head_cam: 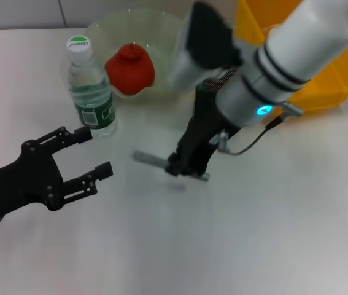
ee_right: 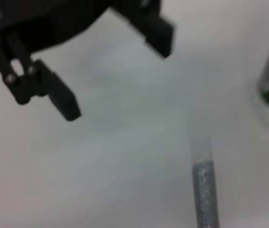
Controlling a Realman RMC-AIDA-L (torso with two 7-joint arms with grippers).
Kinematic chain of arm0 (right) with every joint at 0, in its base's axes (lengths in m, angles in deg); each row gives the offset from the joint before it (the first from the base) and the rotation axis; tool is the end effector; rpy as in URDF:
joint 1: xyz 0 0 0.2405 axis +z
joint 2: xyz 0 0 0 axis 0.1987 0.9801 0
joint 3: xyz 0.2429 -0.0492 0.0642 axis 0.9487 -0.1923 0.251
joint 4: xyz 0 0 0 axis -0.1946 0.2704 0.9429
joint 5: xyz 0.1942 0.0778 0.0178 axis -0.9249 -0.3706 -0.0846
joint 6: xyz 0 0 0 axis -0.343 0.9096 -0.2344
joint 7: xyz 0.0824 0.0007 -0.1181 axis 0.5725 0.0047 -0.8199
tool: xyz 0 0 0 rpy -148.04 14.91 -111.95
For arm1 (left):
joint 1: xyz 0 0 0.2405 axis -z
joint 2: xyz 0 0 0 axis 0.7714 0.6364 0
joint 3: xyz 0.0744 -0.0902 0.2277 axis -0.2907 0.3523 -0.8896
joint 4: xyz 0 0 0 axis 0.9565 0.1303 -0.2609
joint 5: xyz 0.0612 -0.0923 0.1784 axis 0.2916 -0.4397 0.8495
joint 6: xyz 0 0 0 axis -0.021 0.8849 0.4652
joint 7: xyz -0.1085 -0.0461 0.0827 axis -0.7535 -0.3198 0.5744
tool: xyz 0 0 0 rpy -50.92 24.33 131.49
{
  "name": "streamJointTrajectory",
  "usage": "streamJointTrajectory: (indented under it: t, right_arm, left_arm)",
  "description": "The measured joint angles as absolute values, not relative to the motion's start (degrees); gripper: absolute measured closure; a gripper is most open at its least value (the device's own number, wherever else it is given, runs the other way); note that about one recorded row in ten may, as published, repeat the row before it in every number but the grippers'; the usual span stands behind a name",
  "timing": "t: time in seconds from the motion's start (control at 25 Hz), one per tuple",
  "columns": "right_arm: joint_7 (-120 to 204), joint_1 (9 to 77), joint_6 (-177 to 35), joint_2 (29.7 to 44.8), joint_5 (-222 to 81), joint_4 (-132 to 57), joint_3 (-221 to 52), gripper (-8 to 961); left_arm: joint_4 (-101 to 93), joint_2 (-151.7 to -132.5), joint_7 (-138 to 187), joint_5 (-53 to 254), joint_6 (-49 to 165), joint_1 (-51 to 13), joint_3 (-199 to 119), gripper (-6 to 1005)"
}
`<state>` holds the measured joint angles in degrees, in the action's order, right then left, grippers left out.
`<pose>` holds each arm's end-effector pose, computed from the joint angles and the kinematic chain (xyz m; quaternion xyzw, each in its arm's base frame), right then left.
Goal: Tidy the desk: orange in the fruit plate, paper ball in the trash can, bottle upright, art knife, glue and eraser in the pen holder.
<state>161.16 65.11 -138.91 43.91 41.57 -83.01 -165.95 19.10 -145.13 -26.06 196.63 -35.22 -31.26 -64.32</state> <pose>0.1097 0.3700 -0.0908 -0.9876 0.1078 -0.1142 0.0075 -0.3074 0.2496 0.0035 -0.8994 -0.1421 -0.3601 0.2032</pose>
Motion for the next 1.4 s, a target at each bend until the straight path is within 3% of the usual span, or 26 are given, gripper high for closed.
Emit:
streamJointTrajectory:
  t: [0.36, 0.6, 1.0, 1.4]
  right_arm:
    - [140.7, 53.1, -139.0, 43.84, 27.7, -85.6, -155.1, 819]
    - [120.9, 45.4, -139.0, 43.80, 10.1, -77.5, -153.6, 820]
    - [88.5, 43.5, -145.2, 44.03, -15.9, -52.9, -153.5, 820]
    - [87.9, 43.3, -146.0, 44.24, -18.0, -50.6, -153.4, 821]
  left_arm:
    - [19.1, -145.03, -26.0, 196.6, -35.6, -31.3, -63.5, 216]
    - [19.1, -145.20, -26.0, 196.6, -35.6, -31.0, -63.5, 216]
    - [19.1, -145.36, -26.0, 196.6, -35.6, -30.7, -63.5, 216]
    - [19.1, -145.48, -26.0, 196.6, -35.6, -30.6, -63.5, 216]
